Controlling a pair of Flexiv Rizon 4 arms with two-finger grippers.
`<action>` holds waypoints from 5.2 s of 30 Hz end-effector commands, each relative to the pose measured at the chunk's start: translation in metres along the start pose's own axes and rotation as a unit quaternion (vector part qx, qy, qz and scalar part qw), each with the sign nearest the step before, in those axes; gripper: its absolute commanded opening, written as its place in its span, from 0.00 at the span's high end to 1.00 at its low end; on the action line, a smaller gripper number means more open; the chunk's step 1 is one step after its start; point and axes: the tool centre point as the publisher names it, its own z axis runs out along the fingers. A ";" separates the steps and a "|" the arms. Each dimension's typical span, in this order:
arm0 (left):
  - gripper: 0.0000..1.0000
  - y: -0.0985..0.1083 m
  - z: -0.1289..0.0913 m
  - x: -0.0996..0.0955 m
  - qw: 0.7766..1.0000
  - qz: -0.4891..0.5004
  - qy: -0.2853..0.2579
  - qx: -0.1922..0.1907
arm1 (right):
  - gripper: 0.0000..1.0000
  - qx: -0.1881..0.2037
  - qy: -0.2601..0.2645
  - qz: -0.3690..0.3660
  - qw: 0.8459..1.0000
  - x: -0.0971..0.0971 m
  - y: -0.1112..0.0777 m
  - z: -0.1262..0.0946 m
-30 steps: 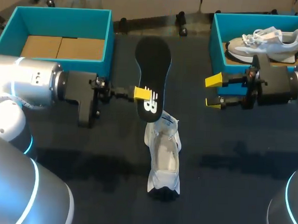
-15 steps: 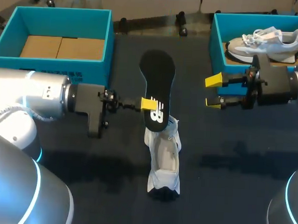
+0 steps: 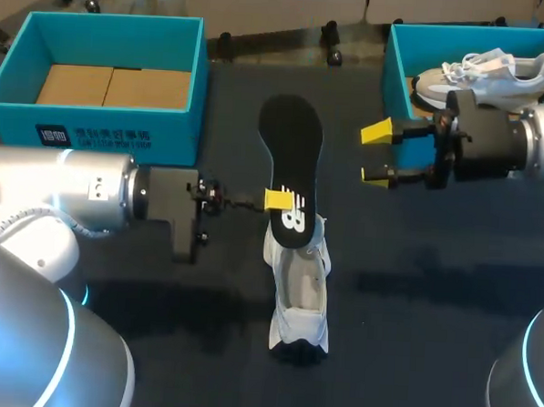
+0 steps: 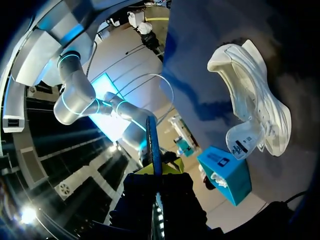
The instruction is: Take the shoe out of the shoebox, open the shoe tongue, remove and reinsert the insole, then place the shoe into the shoebox
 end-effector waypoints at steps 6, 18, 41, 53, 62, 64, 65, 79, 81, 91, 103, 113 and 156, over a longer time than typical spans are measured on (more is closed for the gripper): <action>1.00 -0.003 0.008 0.002 1.000 0.002 0.005 -0.012 | 0.00 0.018 -0.003 0.015 1.000 -0.003 0.020 0.024; 1.00 -0.003 0.013 0.006 1.000 0.002 0.015 -0.023 | 0.11 0.035 -0.011 0.017 0.999 0.002 0.021 0.040; 1.00 -0.003 0.013 0.006 1.000 0.003 0.015 -0.024 | 0.57 0.061 -0.018 0.038 0.997 0.000 0.012 0.066; 1.00 -0.003 0.013 0.006 1.000 0.003 0.015 -0.024 | 0.72 0.058 -0.015 0.041 0.997 -0.003 0.011 0.071; 1.00 -0.003 0.013 0.006 1.000 0.003 0.015 -0.024 | 0.81 0.055 -0.009 0.044 0.997 -0.004 0.007 0.072; 1.00 -0.003 0.013 0.006 1.000 0.003 0.015 -0.024 | 0.82 0.054 -0.008 0.044 0.998 -0.004 0.007 0.072; 1.00 -0.003 0.013 0.006 1.000 0.003 0.015 -0.024 | 0.83 0.052 -0.008 0.044 0.998 -0.005 0.006 0.072; 1.00 -0.003 0.013 0.006 1.000 0.003 0.015 -0.024 | 0.80 0.054 -0.004 0.052 0.997 -0.002 0.005 0.076; 1.00 -0.003 0.013 0.006 1.000 0.003 0.015 -0.024 | 0.80 0.052 -0.006 0.053 0.997 0.000 0.005 0.076; 1.00 -0.003 0.013 0.006 1.000 0.003 0.015 -0.024 | 0.82 0.047 -0.015 0.052 0.997 0.005 0.005 0.076; 1.00 -0.003 0.013 0.006 1.000 0.003 0.015 -0.024 | 0.74 0.035 -0.013 0.052 0.998 0.005 0.003 0.073; 1.00 -0.003 0.013 0.006 1.000 0.003 0.015 -0.024 | 1.00 0.029 -0.011 0.051 0.998 0.003 0.003 0.074; 0.00 0.045 -0.062 -0.002 0.977 -0.055 0.167 0.119 | 1.00 0.012 -0.013 0.046 0.999 -0.018 -0.003 0.076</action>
